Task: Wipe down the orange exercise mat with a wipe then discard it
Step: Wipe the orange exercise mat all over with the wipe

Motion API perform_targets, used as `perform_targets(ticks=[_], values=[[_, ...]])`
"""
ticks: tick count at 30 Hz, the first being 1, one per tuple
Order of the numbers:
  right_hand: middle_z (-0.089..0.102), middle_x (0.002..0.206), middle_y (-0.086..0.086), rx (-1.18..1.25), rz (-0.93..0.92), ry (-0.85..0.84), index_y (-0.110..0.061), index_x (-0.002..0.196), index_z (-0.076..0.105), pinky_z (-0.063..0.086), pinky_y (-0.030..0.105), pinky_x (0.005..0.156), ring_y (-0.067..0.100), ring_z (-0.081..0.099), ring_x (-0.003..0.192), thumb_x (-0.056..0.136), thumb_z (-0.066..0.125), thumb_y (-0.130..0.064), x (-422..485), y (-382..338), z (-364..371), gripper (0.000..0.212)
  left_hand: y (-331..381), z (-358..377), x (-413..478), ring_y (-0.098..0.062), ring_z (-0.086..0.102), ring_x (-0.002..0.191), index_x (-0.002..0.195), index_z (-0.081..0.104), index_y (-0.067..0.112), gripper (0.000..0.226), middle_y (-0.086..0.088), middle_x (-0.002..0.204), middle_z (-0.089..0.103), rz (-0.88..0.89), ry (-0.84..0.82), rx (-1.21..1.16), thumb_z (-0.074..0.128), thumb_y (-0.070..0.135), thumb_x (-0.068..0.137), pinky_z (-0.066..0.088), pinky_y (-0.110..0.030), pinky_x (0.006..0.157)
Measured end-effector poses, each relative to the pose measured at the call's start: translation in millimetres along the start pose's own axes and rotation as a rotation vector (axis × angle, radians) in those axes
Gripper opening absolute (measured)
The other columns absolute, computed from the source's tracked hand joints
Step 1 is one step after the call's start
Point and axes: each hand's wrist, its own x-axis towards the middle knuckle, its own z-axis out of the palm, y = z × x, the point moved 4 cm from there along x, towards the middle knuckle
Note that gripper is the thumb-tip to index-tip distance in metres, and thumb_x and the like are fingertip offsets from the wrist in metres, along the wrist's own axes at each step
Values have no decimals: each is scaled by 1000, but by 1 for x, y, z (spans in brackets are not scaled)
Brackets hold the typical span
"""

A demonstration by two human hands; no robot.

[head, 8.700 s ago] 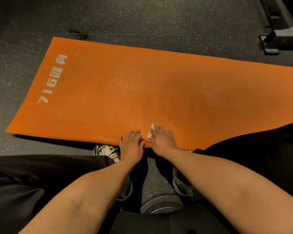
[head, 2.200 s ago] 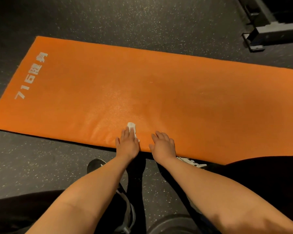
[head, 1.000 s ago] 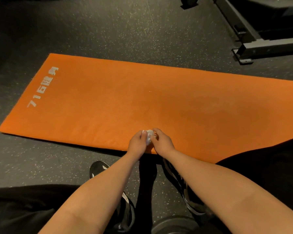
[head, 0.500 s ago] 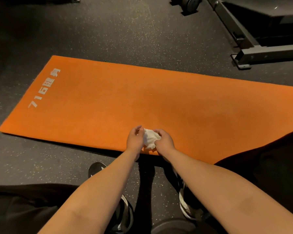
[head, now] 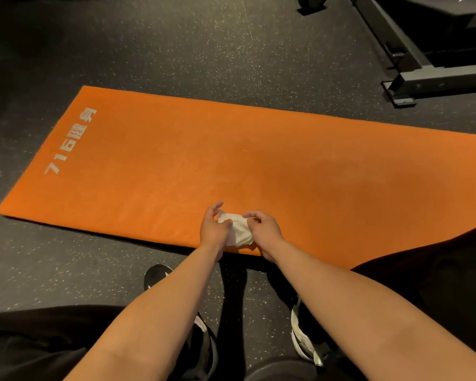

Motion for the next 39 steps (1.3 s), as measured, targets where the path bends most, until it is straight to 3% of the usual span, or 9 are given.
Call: perform_targets(ticks=[4, 10, 13, 18, 21, 24, 28, 32, 39], values=[[66, 118, 5, -12, -45, 22, -26, 95, 70, 51, 23, 58, 24, 67, 94, 96, 48, 5, 4, -2, -4, 38, -1, 7, 0, -23, 67, 95, 133, 50, 34, 52, -2, 127, 52, -50, -83, -59, 50, -4, 97, 60, -42, 79], [60, 124, 0, -55, -80, 146, -33, 100, 73, 57, 42, 88, 23, 63, 106, 98, 52, -2, 8, -2, -8, 37, -6, 12, 3, -22, 57, 120, 117, 57, 51, 46, -1, 140, 50, 22, -134, 97, 73, 20, 87, 54, -47, 98], [52, 124, 1, -164, -106, 174, -18, 119, 71, 47, 30, 93, 18, 56, 107, 103, 54, -9, 9, 0, -15, 26, -4, 17, 2, -19, 59, 116, 125, 65, 27, 39, -2, 134, 58, 44, -197, 209, 70, 9, 91, 54, -41, 98], [45, 123, 2, -315, -176, 185, -11, 112, 70, 37, 21, 84, 17, 51, 97, 104, 53, -18, 4, 1, -21, 19, -3, 14, 1, -14, 63, 78, 101, 73, 8, 11, -4, 93, 72, 88, -108, 276, 65, 13, 96, 46, -11, 58], [49, 119, -3, -469, -251, 138, -27, 104, 58, 47, 35, 83, 21, 54, 97, 105, 46, -25, 6, 6, -18, 12, -5, 15, 2, -11, 60, 73, 99, 72, 11, 11, 0, 86, 69, 108, -92, 260, 64, 19, 97, 43, -9, 55], [53, 118, 0, -587, -237, 68, -36, 115, 46, 49, 41, 74, 24, 56, 94, 102, 44, -15, 7, 7, -12, 25, -9, 13, 4, -15, 64, 85, 104, 69, 16, 10, 0, 97, 69, 97, -124, 304, 63, 20, 98, 48, -20, 67], [43, 131, 4, -860, -372, 109, -23, 117, 53, 43, 40, 93, 27, 39, 120, 82, 51, 9, 3, 14, -12, 48, -28, 11, 9, -19, 61, 110, 119, 67, 24, 27, 5, 116, 68, 131, -201, 548, 54, 30, 97, 50, -37, 93], [46, 146, 6, -992, -543, -174, -14, 130, 61, 33, 35, 110, 28, 37, 137, 92, 58, 0, 2, 31, 10, 41, -44, 6, 11, -25, 35, 140, 140, 56, 26, 40, 2, 152, 45, 171, -190, 783, 49, 31, 101, 30, -42, 116], [8, 170, 5, -1189, -508, -351, -14, 162, 19, 4, 36, 126, 21, 2, 157, 95, 42, 9, 42, 38, 17, 74, -50, -4, 25, -23, 15, 150, 154, 36, 29, 50, 5, 166, 19, 122, -136, 976, 39, 28, 104, 16, -46, 117]])
